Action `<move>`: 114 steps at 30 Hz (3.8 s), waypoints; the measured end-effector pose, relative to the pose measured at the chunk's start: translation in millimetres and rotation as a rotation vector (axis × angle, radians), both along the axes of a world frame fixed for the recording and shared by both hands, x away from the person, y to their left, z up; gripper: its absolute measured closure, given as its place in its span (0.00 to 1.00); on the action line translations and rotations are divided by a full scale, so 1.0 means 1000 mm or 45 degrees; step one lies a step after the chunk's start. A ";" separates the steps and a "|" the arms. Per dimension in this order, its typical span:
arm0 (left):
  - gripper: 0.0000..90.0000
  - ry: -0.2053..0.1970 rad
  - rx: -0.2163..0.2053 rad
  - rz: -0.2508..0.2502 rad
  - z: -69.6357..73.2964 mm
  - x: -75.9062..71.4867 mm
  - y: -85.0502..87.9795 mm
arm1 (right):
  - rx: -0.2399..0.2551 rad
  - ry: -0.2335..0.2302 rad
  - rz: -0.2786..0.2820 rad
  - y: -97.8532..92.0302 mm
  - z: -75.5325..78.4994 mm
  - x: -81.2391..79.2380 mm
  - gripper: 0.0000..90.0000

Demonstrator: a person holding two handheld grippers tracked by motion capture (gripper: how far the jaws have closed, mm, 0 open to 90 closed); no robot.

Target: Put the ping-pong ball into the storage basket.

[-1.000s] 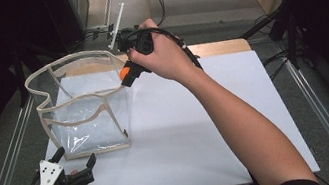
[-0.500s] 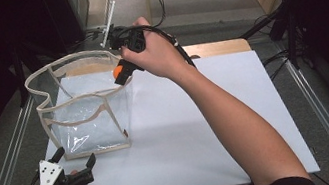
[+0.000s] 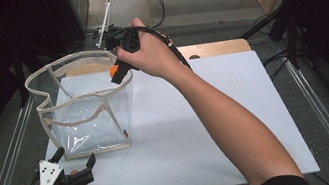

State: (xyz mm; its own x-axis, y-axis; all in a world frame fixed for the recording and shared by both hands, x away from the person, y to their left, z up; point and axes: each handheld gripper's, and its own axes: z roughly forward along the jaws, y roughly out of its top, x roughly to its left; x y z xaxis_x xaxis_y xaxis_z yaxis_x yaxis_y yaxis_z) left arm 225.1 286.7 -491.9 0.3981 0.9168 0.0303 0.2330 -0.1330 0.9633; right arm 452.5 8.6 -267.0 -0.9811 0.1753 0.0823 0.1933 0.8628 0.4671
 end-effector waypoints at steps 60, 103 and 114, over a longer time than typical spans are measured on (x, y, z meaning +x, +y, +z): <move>0.00 0.000 0.002 0.001 0.000 0.000 -0.001 | -0.052 -0.104 -0.224 -0.069 -0.065 -0.048 0.00; 0.00 0.001 0.005 0.003 0.000 0.000 -0.001 | 0.022 -0.146 -0.264 -0.106 -0.116 -0.091 0.00; 0.00 0.001 0.005 0.003 0.000 0.000 -0.001 | 0.065 -0.143 -0.288 -0.126 -0.131 -0.104 0.00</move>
State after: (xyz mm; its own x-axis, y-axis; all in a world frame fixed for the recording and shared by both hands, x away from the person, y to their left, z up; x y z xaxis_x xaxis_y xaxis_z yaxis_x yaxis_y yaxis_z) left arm 225.3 285.6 -492.1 0.3963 0.9175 0.0335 0.2339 -0.1362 0.9627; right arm 348.0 -117.6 -398.5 -0.9210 0.3894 -0.0102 0.3230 0.7782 0.5386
